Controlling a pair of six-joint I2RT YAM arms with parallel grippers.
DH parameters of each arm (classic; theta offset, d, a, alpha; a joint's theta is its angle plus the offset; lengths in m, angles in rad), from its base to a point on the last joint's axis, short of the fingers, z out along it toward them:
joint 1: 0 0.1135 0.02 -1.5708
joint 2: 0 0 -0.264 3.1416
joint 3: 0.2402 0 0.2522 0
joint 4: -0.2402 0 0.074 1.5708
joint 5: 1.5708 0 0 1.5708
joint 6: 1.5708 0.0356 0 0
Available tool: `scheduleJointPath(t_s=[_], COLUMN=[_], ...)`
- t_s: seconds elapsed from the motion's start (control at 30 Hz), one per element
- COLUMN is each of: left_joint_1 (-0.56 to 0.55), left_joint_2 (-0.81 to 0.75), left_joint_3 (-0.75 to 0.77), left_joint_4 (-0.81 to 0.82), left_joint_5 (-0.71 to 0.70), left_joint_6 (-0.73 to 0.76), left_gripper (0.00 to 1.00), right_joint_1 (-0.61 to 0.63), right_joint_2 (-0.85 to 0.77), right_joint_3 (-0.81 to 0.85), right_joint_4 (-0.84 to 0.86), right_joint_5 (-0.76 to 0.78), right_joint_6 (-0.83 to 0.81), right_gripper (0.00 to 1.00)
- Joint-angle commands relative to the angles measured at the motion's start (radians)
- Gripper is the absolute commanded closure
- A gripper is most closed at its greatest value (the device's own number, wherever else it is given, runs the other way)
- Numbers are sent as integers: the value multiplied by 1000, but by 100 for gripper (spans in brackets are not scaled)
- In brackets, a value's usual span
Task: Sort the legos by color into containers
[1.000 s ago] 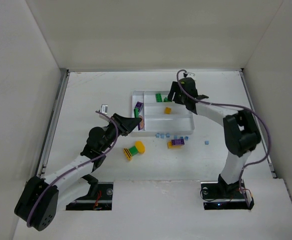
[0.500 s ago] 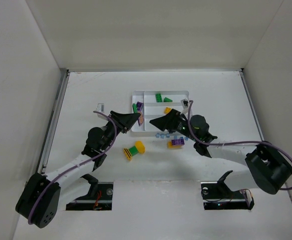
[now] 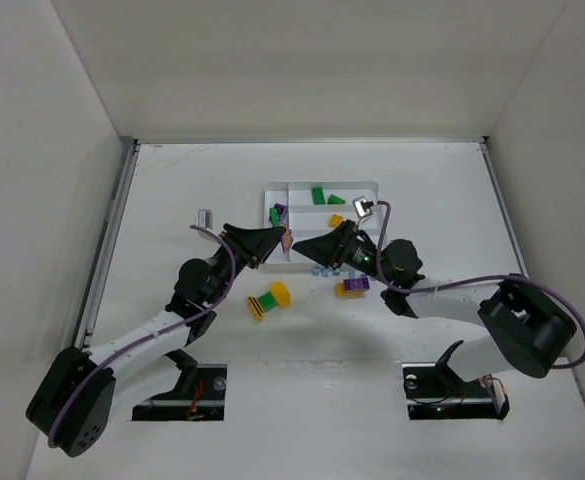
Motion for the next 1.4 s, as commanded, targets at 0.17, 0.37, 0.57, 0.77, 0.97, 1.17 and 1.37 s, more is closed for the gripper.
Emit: scheduleJointPath(t_s=[0.17,0.37,0.57,0.77,0.97,1.17,1.37], left_joint_1=[-27,-50,-67,-54,-46,-43,-14], left_joint_2=[2,35,36,18,27,15,6], left_joint_3=[28,15,15,2,10,28,39], left_joint_4=[103,153,155,143,141,106,83], left_joint_5=[-11,-14,-14,-15,-11,-15,-25], left_joint_6=[-6,-6,2,6,26,78,105], left_gripper=[72,72,72,70,52,44,44], right_joint_1=[16,16,15,16,10,0,-4], right_joint_2=[33,53,76,82,69,55,46], right_joint_3=[43,63,83,60,40,23,11], right_joint_4=[82,84,76,76,76,76,77], right_joint_5=[-27,-30,-30,-15,-10,-15,-23], right_joint_6=[30,36,45,50,50,50,51], right_gripper=[26,35,46,61,63,63,63])
